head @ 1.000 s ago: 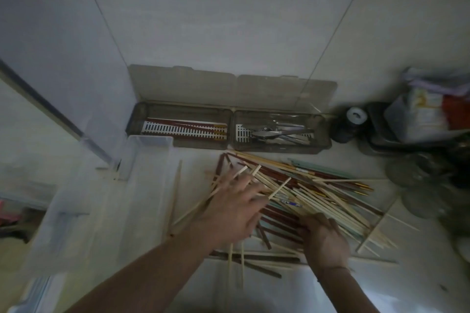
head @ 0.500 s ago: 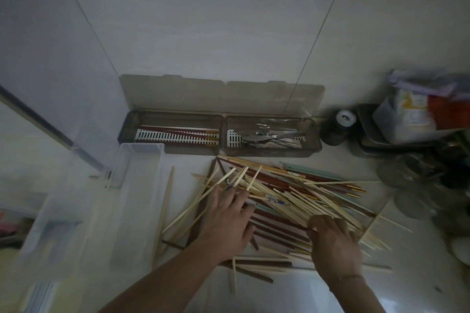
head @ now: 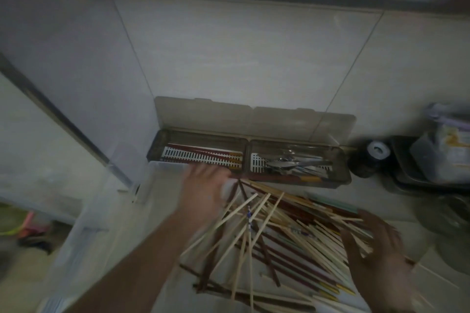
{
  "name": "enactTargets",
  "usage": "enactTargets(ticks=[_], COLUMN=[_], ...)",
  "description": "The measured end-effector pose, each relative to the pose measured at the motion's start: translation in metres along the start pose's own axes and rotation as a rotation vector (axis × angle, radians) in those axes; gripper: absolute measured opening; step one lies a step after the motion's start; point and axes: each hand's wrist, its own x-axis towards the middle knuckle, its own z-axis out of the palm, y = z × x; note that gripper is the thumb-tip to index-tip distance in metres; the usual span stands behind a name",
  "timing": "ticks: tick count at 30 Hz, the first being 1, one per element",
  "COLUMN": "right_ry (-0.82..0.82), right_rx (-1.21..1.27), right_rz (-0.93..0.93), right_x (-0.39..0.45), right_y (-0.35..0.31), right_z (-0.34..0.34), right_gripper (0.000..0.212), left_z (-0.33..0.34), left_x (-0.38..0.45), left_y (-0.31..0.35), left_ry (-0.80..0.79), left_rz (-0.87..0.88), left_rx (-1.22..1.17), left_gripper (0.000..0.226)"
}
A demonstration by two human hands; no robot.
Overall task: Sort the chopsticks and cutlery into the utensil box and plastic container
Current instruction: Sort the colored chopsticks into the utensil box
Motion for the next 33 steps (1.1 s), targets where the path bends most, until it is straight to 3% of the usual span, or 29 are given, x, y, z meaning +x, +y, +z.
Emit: enactTargets(ticks=[3, 8, 13, 17, 20, 23, 27, 33], right_ry=[-0.045, -0.110, -0.125, -0.115, -0.139, -0.251, -0.373, -0.429], right_rx=[0.016, 0.013, -0.012, -0.049, -0.106, -0.183, -0.209, -0.266], right_rz=[-0.019, -0.081, -0.061, -0.099, -0.215, -0.352, -0.370, -0.260], right_x=[-0.008, -0.018, -0.017, -0.023, -0.035, -0.045, -0.054, -0.068], right_y=[-0.002, 0.015, 0.029, 0.034, 0.032, 0.026, 0.021, 0.018], right_z=[0.019, 0.038, 0.034, 0.033, 0.035, 0.042, 0.051, 0.055], right_gripper=[0.061, 0.069, 0.053, 0.043, 0.031, 0.022, 0.006, 0.022], left_z=[-0.015, -0.027, -0.021, -0.010, 0.000, 0.007, 0.007, -0.006], left_x=[0.022, 0.051, 0.066, 0.071, 0.076, 0.078, 0.073, 0.028], left_y=[-0.064, -0.121, -0.130, -0.126, -0.124, -0.123, -0.109, -0.074], left_ry=[-0.008, -0.184, -0.301, -0.426, -0.487, -0.442, -0.283, -0.063], left_rz=[-0.132, -0.283, -0.329, -0.319, -0.362, -0.419, -0.398, -0.311], left_rx=[0.121, 0.191, 0.197, 0.228, 0.204, 0.136, 0.064, -0.050], left_gripper=[0.040, 0.018, 0.016, 0.028, 0.030, 0.027, 0.027, 0.043])
